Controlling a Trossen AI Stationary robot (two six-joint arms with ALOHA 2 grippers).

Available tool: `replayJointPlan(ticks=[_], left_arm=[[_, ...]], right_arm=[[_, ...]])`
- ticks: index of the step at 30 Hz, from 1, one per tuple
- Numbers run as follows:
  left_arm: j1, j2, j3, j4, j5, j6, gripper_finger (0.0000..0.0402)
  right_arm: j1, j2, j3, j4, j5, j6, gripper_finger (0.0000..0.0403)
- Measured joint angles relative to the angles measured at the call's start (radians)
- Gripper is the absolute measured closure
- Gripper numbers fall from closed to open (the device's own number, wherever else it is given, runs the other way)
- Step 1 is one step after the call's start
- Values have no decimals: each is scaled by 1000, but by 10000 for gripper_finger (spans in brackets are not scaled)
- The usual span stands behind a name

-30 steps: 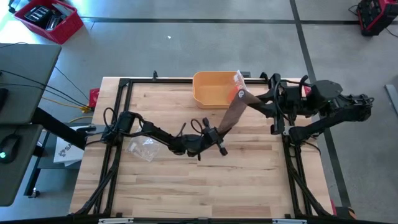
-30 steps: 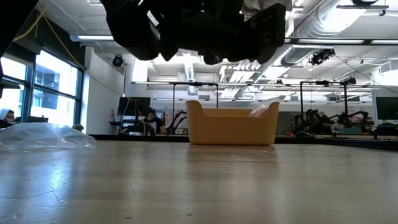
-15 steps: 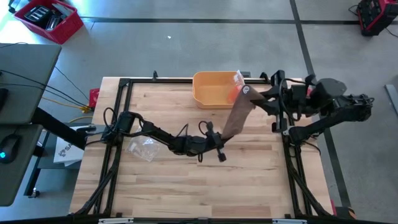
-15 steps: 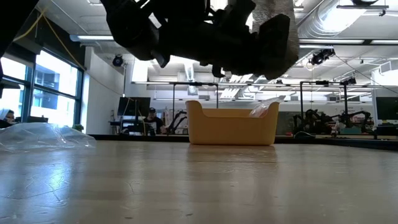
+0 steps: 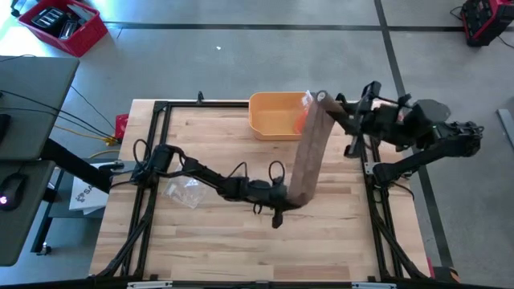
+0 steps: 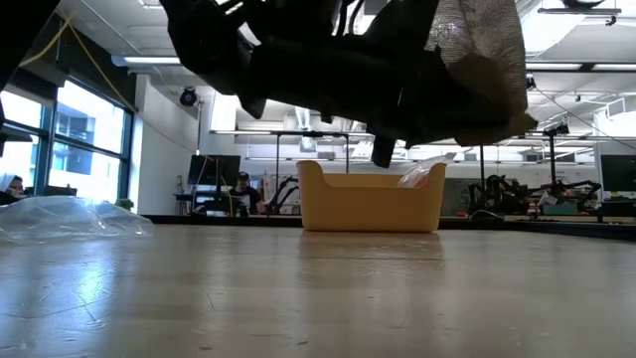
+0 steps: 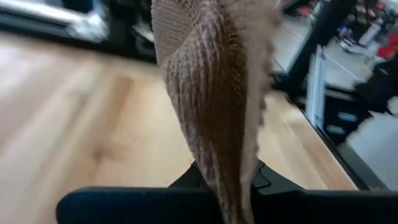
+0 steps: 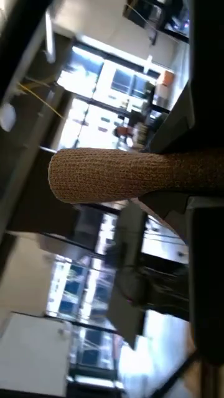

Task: Roll bandage
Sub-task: Roll the brown bandage

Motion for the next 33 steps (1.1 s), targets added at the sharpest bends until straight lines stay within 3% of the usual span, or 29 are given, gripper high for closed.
replayJointPlan(ticks=[8,17,24,33], left_arm=[[-17,0,-1,-79,-41,-66,387],[-4,0,-2,12,-111,19,307],[5,0,-2,37,-375,122,256],[-25,0,-2,206,-604,418,243]], right_arm=[[0,62,-27,-194,-1,131,363],[2,59,-29,-120,-10,142,363],[3,42,11,-78,-48,132,363],[3,41,121,-63,-96,124,363]])
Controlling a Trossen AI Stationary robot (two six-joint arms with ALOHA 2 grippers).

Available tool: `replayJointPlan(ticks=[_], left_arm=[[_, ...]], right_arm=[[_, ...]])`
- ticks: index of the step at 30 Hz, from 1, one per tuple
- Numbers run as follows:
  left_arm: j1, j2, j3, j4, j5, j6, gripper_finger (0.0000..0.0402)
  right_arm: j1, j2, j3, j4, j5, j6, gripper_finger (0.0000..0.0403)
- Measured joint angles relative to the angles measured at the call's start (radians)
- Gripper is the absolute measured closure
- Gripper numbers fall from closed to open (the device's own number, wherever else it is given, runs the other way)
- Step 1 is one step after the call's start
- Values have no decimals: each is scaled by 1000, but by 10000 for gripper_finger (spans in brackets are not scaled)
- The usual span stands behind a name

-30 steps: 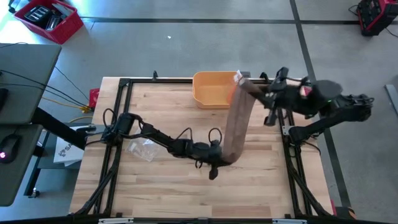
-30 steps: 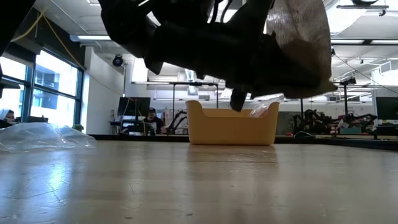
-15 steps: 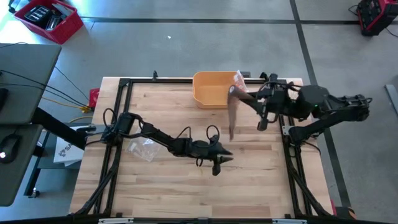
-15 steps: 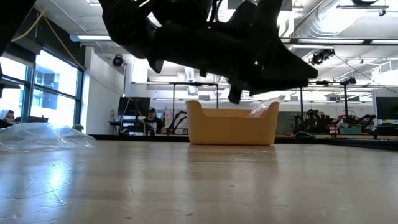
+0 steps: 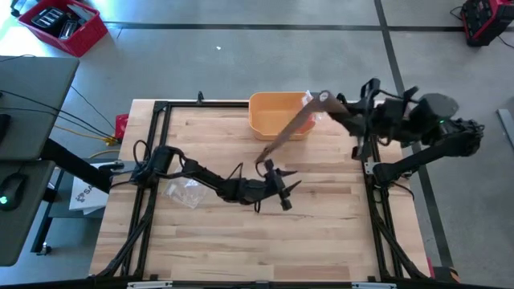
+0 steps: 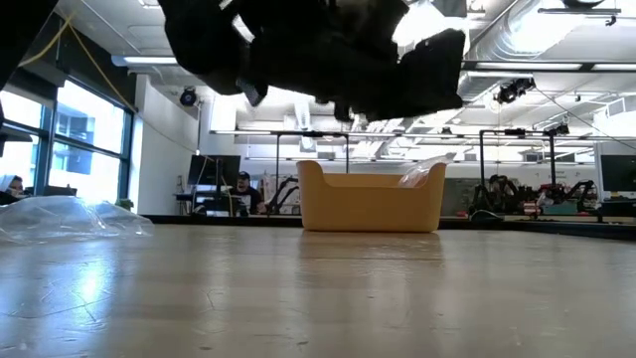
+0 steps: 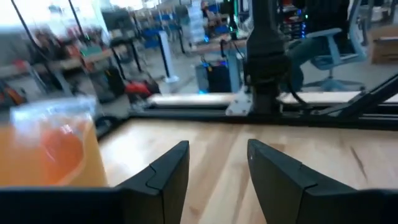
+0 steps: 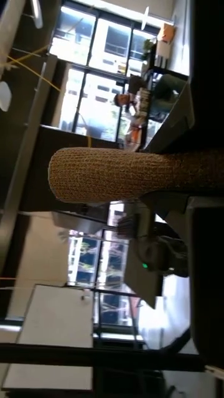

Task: Roll bandage
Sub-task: Roll the brown bandage

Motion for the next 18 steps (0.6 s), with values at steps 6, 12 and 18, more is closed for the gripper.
replayJointPlan(ticks=[6,12,18], left_arm=[[-66,1,0,177,-183,220,243],[-32,0,0,459,-50,298,243],[49,0,0,438,60,223,243]], right_arm=[[0,0,53,0,-4,2,363],[0,0,57,12,-10,22,363],[0,0,57,66,-11,26,363]])
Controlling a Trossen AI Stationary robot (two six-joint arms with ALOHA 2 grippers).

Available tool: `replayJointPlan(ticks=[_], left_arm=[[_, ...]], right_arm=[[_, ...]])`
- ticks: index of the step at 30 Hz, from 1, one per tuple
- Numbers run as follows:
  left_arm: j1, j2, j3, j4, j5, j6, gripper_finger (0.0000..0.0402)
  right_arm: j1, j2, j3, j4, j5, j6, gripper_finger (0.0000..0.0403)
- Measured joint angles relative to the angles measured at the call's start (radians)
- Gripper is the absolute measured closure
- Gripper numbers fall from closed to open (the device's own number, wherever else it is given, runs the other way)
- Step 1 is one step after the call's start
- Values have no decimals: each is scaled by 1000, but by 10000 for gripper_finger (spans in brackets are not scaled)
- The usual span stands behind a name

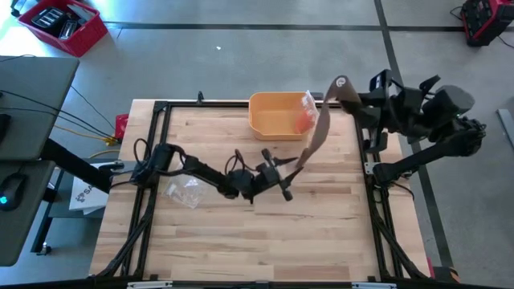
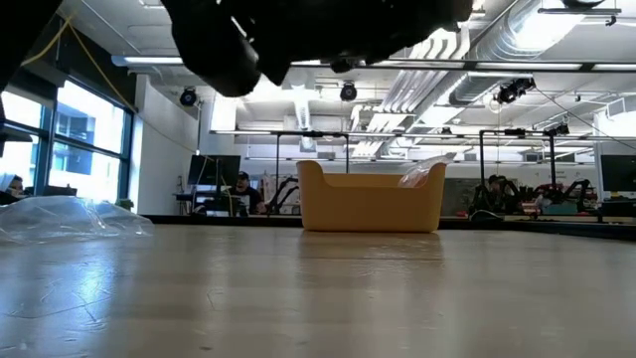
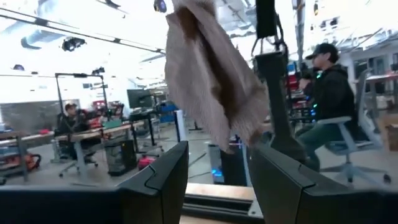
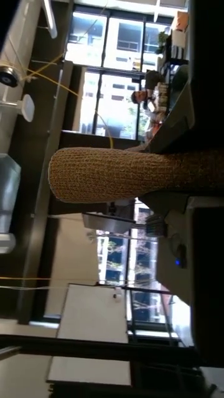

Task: Roll bandage
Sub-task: Roll the brown bandage

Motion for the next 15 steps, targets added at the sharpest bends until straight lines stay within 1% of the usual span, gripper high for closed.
replayJointPlan(ticks=[5,10,15], left_arm=[[46,0,0,14,8,77,243],[92,0,3,16,107,92,243],[121,0,61,-49,147,140,243]], right_arm=[[0,0,0,47,-19,-2,363],[0,0,0,66,-27,-3,363],[0,0,0,70,-27,-4,363]])
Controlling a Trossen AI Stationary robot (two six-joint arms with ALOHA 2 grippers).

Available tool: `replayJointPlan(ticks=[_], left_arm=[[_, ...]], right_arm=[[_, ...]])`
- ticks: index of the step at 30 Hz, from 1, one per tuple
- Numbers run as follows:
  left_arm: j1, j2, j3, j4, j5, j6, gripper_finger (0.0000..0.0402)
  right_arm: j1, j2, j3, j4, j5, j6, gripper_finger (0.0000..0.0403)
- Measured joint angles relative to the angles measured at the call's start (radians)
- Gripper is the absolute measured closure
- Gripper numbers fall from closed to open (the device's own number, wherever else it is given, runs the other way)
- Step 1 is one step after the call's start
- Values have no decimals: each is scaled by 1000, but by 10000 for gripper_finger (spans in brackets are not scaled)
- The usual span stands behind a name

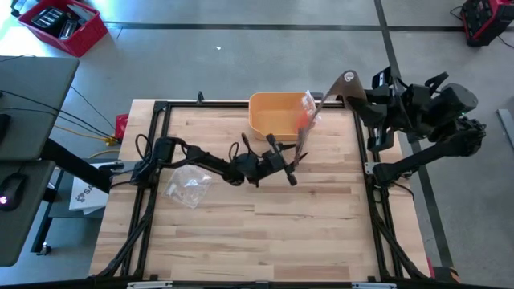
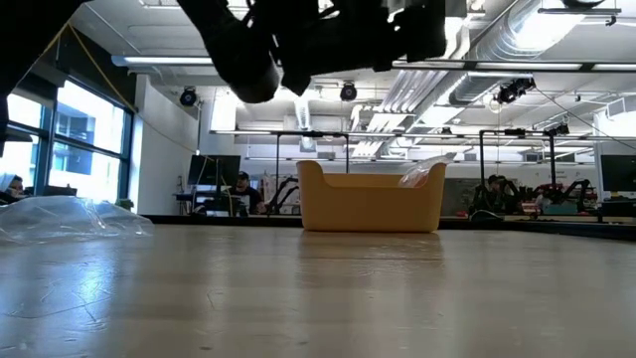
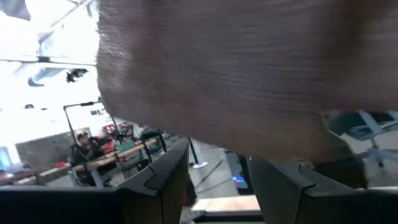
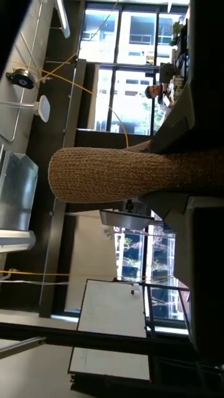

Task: Roll bandage
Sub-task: Roll the brown bandage

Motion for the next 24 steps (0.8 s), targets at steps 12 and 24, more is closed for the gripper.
replayJointPlan(ticks=[12,24], left_arm=[[-63,0,66,-21,-182,43,243],[-132,0,45,18,-250,30,243]], right_arm=[[0,0,0,-15,0,0,363],[0,0,0,-31,-14,4,363]])
